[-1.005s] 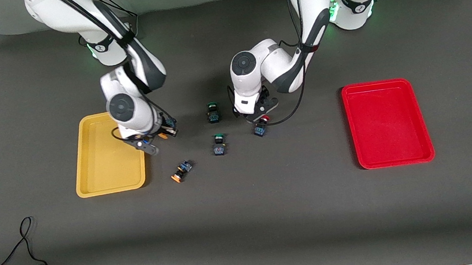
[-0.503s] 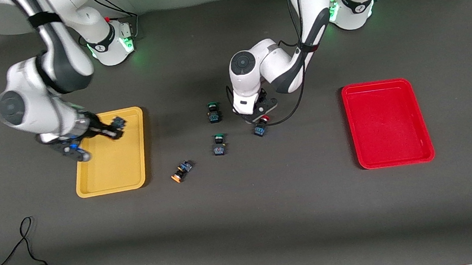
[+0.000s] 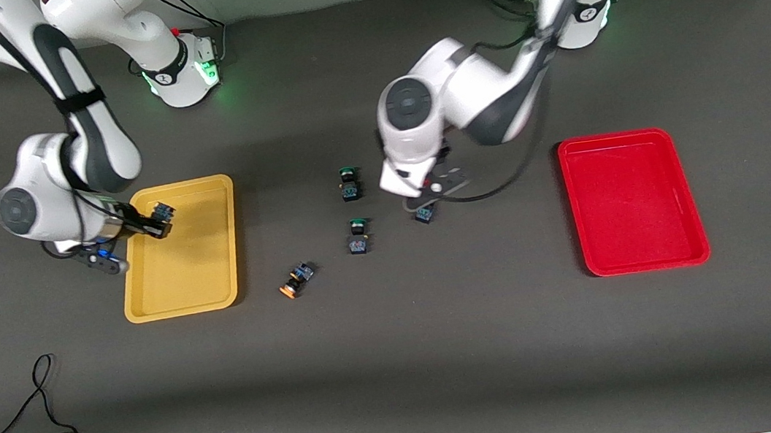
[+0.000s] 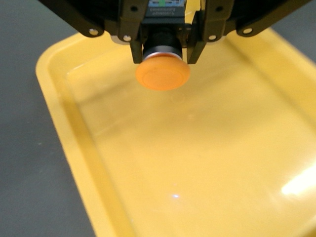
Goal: Place red and yellow buttons in trays
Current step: 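Place the yellow button in the yellow tray while the left gripper carries red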
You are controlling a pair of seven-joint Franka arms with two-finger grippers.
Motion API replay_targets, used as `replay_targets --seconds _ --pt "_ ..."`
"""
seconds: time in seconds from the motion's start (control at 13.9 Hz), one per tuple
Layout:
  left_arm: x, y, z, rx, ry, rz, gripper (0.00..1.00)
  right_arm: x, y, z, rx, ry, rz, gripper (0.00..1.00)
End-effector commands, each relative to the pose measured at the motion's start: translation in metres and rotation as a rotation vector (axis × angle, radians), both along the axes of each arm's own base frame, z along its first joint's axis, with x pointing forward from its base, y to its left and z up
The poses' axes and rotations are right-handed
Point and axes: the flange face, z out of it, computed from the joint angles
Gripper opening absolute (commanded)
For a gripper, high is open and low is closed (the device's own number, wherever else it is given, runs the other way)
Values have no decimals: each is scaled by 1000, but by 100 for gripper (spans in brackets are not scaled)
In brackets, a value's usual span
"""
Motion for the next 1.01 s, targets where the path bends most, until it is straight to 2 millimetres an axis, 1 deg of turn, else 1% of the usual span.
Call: replay_targets --seconds 0.0,0.07,0.14,0.22,0.29,0.36,0.43,0.5,0.57,0.65,0.72,0.79,0.93 --pt "20 92 58 -43 81 -116 0 2 6 -20 34 11 5 13" --pt "26 124 67 -46 113 -159 0 2 5 -26 30 15 1 13" --pt "32 156 69 -49 140 -187 0 2 5 -29 22 11 1 18" --pt "41 210 66 -70 159 -233 0 2 4 -31 18 13 3 77" --pt "45 253 61 -90 170 -273 0 2 5 -30 21 12 3 100" --pt "51 304 55 -118 175 -309 0 3 6 -27 25 9 3 100" --pt "58 348 49 -133 174 -346 0 5 9 -21 35 1 7 100" --pt "64 379 40 -127 165 -366 0 7 16 -12 45 -16 9 100" --pt "72 403 23 -116 147 -368 0 11 24 -2 57 -38 20 100" --pt "75 418 1 -95 118 -363 0 17 28 14 68 -71 32 100" --pt "76 427 -27 -72 81 -364 0 26 30 34 82 -115 40 100" --pt "75 428 -55 -63 46 -368 0 38 33 56 100 -147 45 100" --pt "68 427 -101 -43 -22 -360 0 71 46 107 112 -160 13 100"
